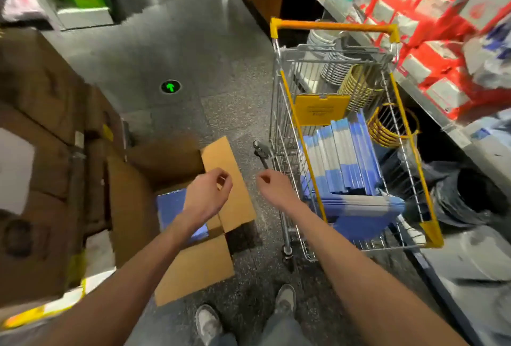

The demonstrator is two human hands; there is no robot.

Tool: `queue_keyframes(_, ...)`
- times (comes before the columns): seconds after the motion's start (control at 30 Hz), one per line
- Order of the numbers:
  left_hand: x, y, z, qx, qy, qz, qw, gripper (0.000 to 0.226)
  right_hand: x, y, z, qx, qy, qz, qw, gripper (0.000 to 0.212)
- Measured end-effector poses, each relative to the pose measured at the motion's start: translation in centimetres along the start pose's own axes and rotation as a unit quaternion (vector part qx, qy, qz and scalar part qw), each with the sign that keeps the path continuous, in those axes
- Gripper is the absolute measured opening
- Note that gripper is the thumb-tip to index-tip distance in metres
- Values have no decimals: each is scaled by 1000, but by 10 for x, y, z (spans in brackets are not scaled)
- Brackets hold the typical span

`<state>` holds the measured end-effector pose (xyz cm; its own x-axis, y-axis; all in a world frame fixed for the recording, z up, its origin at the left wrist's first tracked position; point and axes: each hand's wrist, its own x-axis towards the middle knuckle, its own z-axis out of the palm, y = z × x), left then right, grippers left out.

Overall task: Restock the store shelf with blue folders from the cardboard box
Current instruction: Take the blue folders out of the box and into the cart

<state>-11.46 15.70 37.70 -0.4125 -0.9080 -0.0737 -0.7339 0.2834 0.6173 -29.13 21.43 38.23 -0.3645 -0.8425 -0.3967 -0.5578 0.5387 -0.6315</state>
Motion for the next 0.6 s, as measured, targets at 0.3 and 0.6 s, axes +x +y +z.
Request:
queue_keyframes(0.3, -40, -137, -69, -44, 37, -177, 983, 18, 10, -98, 109, -123, -141, -112, 976, 27)
queue_keyframes(0.6, -18, -214, -64, -59, 40, -288, 955, 17, 86, -127, 182, -153, -243, -116, 951, 23)
